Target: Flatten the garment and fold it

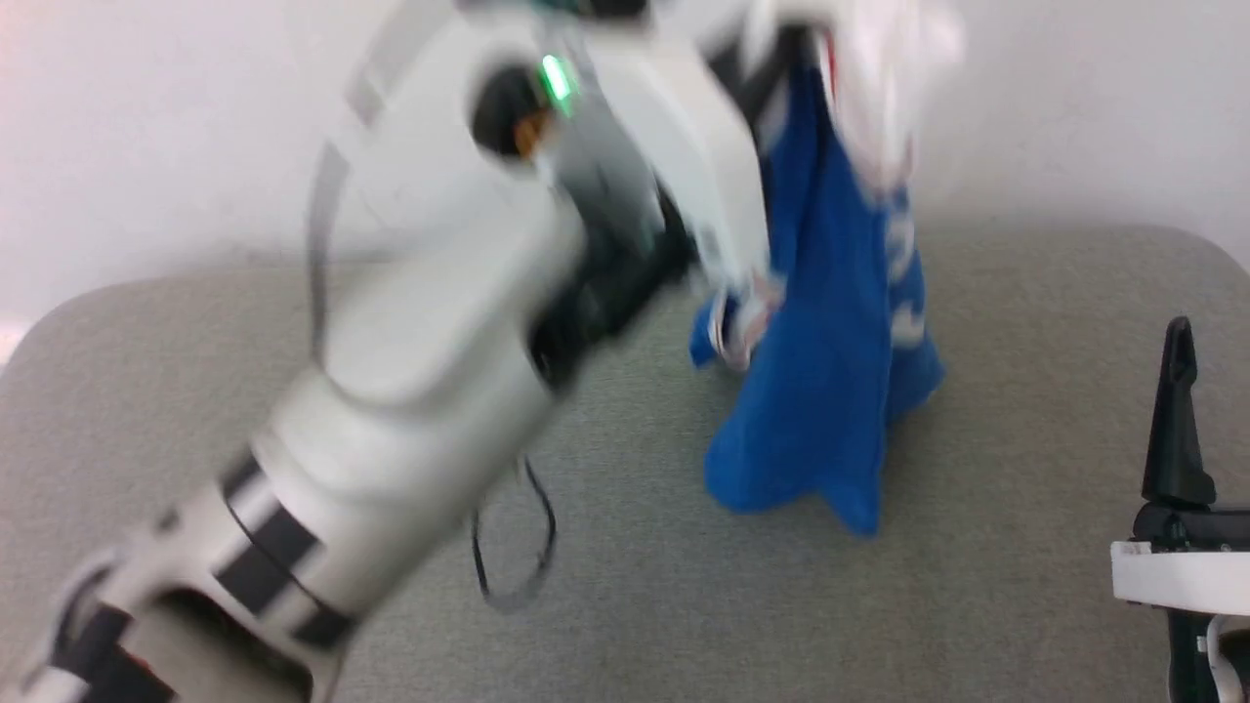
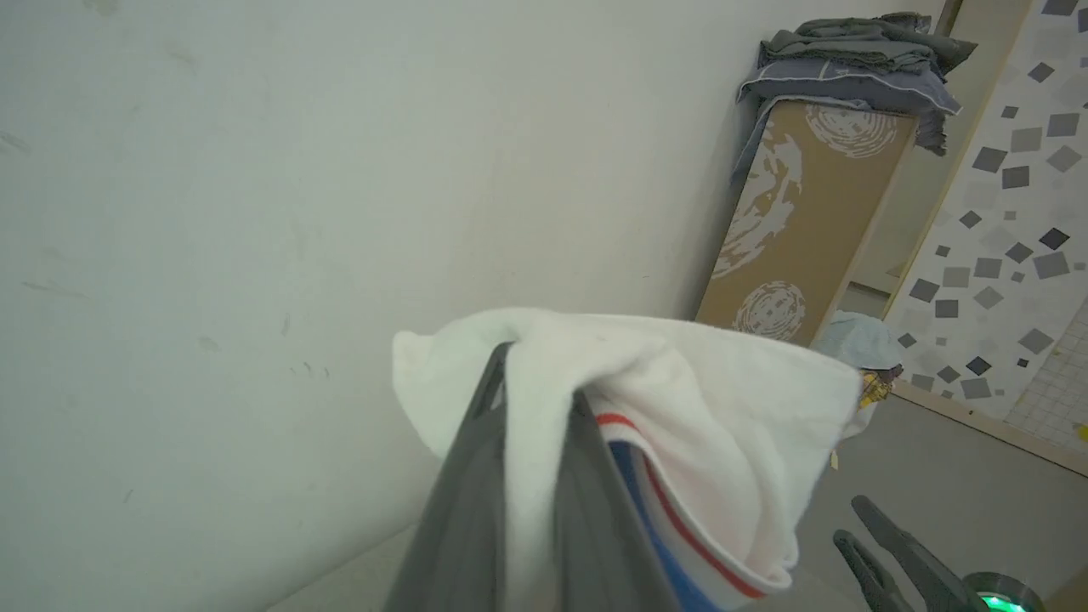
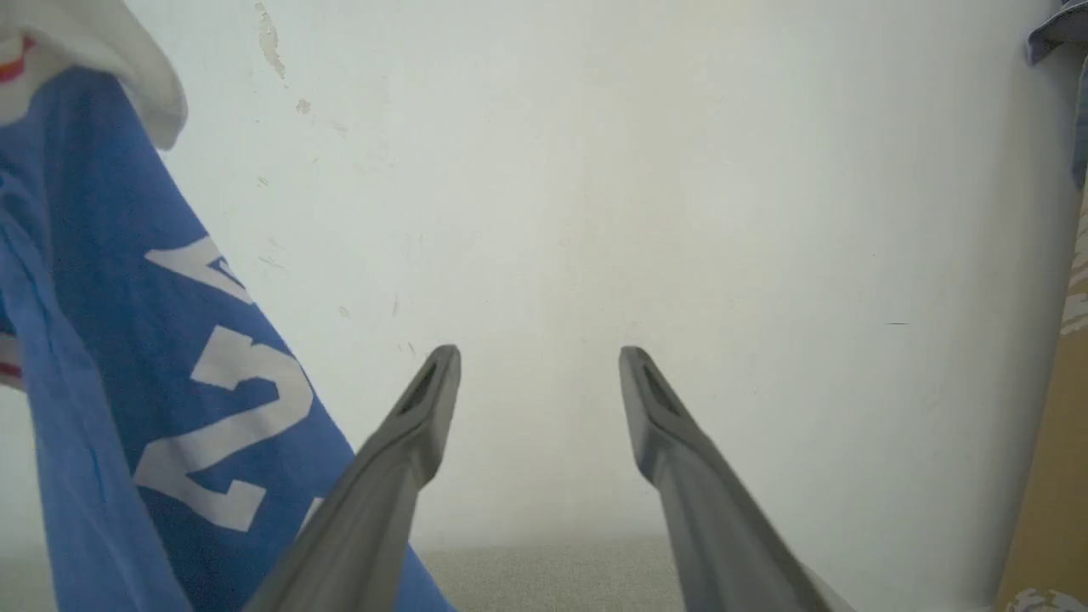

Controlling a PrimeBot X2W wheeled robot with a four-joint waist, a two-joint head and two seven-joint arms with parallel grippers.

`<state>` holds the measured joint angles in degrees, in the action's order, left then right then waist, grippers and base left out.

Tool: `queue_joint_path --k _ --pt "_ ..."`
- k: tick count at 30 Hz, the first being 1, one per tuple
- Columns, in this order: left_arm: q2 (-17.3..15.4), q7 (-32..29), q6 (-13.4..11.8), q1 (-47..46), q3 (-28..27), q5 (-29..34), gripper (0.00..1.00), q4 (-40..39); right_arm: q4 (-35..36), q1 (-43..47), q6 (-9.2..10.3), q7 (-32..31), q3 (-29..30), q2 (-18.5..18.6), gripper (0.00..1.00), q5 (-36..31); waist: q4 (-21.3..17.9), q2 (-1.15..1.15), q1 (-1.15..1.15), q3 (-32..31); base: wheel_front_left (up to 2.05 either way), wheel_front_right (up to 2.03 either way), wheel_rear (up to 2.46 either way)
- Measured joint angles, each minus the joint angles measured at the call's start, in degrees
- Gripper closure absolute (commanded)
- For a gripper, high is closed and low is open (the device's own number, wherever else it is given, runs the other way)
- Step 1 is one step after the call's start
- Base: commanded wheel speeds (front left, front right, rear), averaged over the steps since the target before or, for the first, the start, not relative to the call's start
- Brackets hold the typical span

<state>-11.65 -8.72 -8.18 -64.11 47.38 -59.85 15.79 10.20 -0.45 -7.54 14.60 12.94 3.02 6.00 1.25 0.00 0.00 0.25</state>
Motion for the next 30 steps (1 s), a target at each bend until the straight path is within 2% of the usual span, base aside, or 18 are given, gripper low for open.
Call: queue_joint_path --k 5,9,12,13,14,15,18,20,24,26,30 --pt "0.42 3.14 -0.01 10.28 8.88 4.99 1.0 1.72 -0.07 0.16 0.0 -0.46 -1.82 0.01 0.0 0.56 -1.91 0.0 0.0 1.06 0.0 0.0 0.0" --pt "0.44 4.39 -0.41 17.68 15.4 8.46 1.0 8.26 -0.91 0.07 0.0 -0.45 -2.77 -0.01 0.0 0.71 -2.78 0.0 0.0 2.8 0.0 0.0 0.0" --pt "0.88 4.91 -0.47 22.58 17.28 8.44 1.0 13.9 -1.38 -0.41 0.0 -0.44 -3.58 -0.03 0.0 0.98 -3.38 0.0 0.0 4.03 0.0 0.0 0.0" --pt "1.09 5.59 -0.45 23.43 17.67 8.45 0.93 15.36 -1.45 -0.55 0.0 -0.44 -3.71 -0.04 0.0 1.04 -3.53 0.0 0.01 4.42 0.0 0.0 0.0" --pt "1.41 6.19 -0.16 23.85 17.68 8.42 0.42 16.5 -1.58 -0.62 0.0 -0.44 -3.67 -0.03 0.0 1.04 -3.63 0.0 0.01 4.78 0.0 0.0 0.0" --pt "1.93 7.11 0.08 24.01 17.38 8.18 0.0 17.15 -1.75 -0.64 0.0 -0.43 -3.48 -0.03 0.0 1.04 -3.64 0.0 0.01 5.09 0.0 0.0 0.0" --pt "3.72 10.94 1.1 24.01 15.27 6.88 0.0 17.2 -2.09 -0.65 0.0 -0.42 -2.81 0.0 0.0 1.03 -3.06 0.0 0.01 5.39 0.0 0.0 0.0" --pt "3.72 13.51 1.47 23.92 13.71 6.37 0.0 15.92 -2.16 -0.64 0.0 -0.4 -2.78 -0.01 0.0 1.04 -2.51 0.0 0.01 5.22 0.0 0.0 0.0" --pt "-0.1 18.03 1.93 24.16 9.85 5.3 0.0 8.7 -2.49 -0.38 0.0 -0.37 -2.86 -0.02 0.0 1.21 -1.61 0.0 0.0 3.97 0.0 0.0 0.0" --pt "-4.13 20.37 0.26 25.16 7.78 5.81 0.0 3.59 -2.68 0.0 0.0 -0.36 -2.87 -0.01 0.0 1.57 -1.17 0.0 0.01 3.38 0.0 0.0 0.0" --pt "-14.85 23.16 -8.6 31.36 2.09 11.32 0.0 -7.78 -2.82 1.05 0.0 -0.35 -2.93 -0.02 0.0 1.9 -0.4 0.0 0.0 2.64 0.0 0.0 0.0"
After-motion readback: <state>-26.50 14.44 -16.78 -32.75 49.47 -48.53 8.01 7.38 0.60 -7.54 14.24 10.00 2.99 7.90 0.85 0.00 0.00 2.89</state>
